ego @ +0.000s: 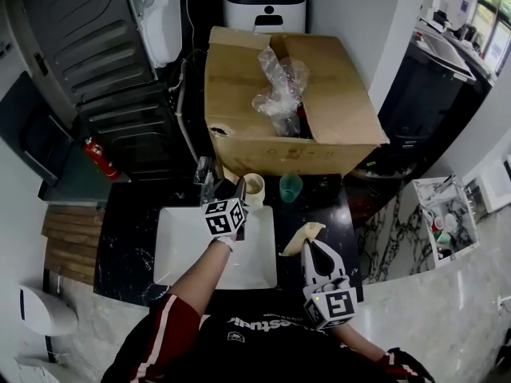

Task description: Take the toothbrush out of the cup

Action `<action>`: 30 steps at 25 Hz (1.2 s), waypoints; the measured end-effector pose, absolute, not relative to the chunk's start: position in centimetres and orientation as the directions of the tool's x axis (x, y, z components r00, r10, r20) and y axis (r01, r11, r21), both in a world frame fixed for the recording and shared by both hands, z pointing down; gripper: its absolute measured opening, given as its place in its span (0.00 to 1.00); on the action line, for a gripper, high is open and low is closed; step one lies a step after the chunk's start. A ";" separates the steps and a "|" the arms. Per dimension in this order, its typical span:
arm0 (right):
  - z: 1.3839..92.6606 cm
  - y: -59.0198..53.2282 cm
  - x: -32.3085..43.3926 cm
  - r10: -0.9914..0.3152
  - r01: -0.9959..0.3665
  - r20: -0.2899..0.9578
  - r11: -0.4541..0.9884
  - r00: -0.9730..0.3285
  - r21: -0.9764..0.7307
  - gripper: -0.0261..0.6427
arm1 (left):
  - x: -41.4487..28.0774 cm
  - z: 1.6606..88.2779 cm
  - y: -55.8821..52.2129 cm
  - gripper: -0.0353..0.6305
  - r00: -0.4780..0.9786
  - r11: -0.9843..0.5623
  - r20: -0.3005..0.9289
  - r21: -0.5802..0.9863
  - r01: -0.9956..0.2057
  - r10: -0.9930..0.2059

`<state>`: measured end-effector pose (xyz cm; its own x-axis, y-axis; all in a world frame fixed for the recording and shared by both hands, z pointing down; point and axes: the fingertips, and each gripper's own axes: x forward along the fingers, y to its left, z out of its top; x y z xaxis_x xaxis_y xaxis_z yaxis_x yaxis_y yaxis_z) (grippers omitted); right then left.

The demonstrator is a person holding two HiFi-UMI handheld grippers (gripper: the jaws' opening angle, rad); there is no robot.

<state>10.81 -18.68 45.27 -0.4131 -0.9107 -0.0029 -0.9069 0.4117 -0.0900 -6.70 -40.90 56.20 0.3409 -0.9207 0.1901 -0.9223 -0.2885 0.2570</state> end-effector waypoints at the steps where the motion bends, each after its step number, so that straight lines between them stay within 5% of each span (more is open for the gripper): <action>1: 45.4 -18.7 11.0 -0.913 -0.909 0.001 0.407 -0.408 -0.091 0.09 | -6.7 56.3 -41.2 0.32 0.338 -0.284 0.194 0.260 -0.923 -0.921; 4: 45.5 -18.7 11.3 -0.915 -0.911 0.002 0.401 -0.403 -0.097 0.09 | -6.8 56.4 -41.7 0.30 0.320 -0.265 0.203 0.256 -0.930 -0.925; 8: 45.4 -18.7 11.3 -0.915 -0.910 0.000 0.400 -0.403 -0.106 0.09 | -6.7 55.9 -41.5 0.12 0.317 -0.268 0.194 0.239 -0.933 -0.928; 30: 46.2 -18.9 10.6 -0.912 -0.906 0.016 0.406 -0.411 -0.119 0.09 | -6.4 45.3 -39.7 0.10 0.432 -0.426 0.025 0.127 -0.896 -0.902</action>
